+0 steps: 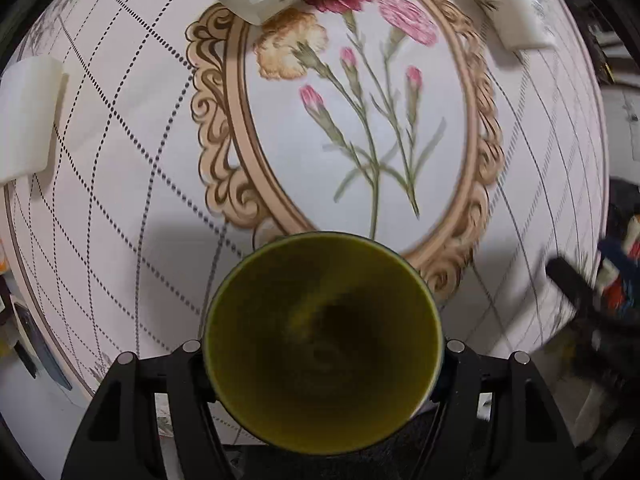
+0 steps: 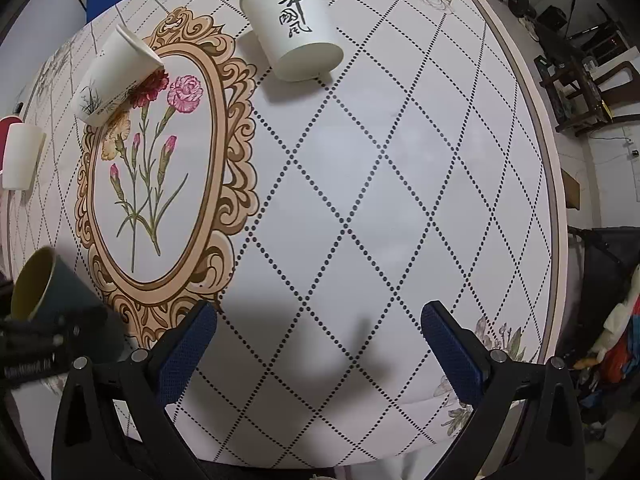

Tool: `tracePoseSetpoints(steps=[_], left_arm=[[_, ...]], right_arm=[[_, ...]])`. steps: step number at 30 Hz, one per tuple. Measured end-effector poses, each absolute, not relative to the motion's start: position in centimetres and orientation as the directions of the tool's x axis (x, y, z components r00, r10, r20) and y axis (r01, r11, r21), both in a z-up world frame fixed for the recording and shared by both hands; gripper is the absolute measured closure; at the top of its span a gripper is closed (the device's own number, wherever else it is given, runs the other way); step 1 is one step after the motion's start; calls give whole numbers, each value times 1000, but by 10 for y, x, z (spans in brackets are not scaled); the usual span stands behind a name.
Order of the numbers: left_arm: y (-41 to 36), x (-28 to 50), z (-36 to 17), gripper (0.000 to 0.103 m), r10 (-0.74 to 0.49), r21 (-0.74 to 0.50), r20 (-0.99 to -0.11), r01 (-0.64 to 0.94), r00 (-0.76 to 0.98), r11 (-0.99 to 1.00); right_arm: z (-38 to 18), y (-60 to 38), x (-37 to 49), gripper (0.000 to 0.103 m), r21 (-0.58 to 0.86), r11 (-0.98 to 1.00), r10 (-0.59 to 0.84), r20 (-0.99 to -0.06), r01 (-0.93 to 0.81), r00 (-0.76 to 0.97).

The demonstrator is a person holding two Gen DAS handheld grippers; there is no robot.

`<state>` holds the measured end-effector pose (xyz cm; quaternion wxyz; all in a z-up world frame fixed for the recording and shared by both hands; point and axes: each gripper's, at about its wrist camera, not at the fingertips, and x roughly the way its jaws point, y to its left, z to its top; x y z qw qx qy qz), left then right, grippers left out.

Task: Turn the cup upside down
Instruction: 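Lift the dark green cup off the table with the left gripper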

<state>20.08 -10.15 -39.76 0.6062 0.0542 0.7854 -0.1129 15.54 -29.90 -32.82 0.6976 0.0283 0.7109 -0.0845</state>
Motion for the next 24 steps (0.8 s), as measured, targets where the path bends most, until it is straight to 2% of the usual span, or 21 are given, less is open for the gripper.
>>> tracePoseSetpoints(steps=[18, 24], left_arm=[[-95, 216, -420, 35, -85, -110, -956, 73, -280, 991], [-95, 215, -424, 25, -94, -116, -958, 65, -272, 991]], right_arm=[[-327, -294, 157, 0, -90, 982, -88, -996, 166, -23], [-326, -295, 159, 0, -94, 980, -90, -996, 175, -26]])
